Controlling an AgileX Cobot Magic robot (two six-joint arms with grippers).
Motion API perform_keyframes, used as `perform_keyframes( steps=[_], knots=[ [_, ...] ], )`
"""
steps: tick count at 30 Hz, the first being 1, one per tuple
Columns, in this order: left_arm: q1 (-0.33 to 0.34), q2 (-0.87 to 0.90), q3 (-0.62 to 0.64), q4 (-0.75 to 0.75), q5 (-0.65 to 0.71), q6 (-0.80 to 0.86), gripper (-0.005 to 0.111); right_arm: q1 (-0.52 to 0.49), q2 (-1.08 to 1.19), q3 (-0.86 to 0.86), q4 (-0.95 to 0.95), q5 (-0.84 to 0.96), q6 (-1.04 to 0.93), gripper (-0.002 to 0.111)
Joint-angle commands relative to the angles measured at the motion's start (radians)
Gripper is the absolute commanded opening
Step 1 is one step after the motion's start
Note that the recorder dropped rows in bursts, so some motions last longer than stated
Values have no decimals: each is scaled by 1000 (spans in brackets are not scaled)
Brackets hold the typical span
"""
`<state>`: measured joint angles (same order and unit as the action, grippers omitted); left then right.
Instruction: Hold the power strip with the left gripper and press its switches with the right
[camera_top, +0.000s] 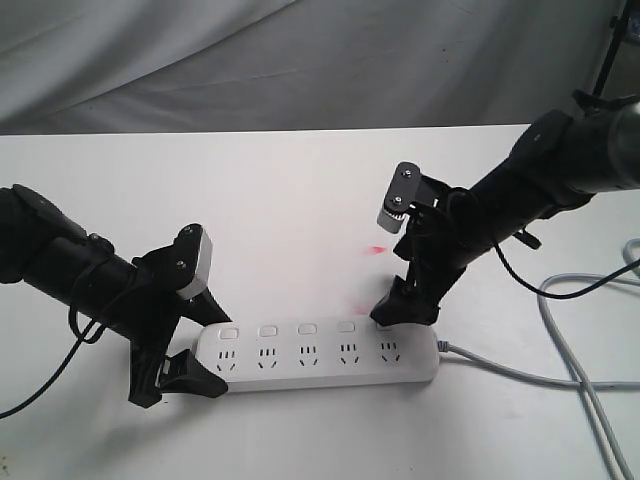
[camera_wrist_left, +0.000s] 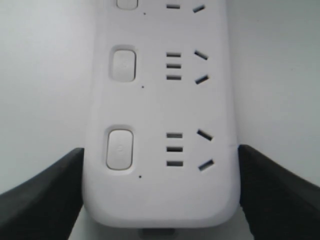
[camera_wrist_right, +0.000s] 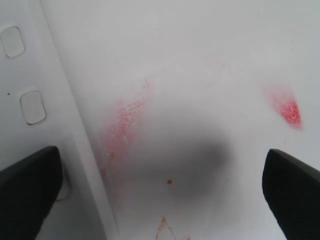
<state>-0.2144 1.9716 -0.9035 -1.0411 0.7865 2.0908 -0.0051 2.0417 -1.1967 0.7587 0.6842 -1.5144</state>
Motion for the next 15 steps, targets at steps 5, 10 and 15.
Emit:
perform_keyframes(
  steps=[5, 10, 15],
  knots=[
    [-6, -3, 5, 3, -28, 3, 0, -4, -135, 14, 74, 75, -63, 105],
    [-6, -3, 5, 3, -28, 3, 0, -4, -212, 14, 92, 80, -48, 105],
    [-6, -3, 5, 3, -28, 3, 0, -4, -259, 14, 98, 78, -43, 105]
  ],
)
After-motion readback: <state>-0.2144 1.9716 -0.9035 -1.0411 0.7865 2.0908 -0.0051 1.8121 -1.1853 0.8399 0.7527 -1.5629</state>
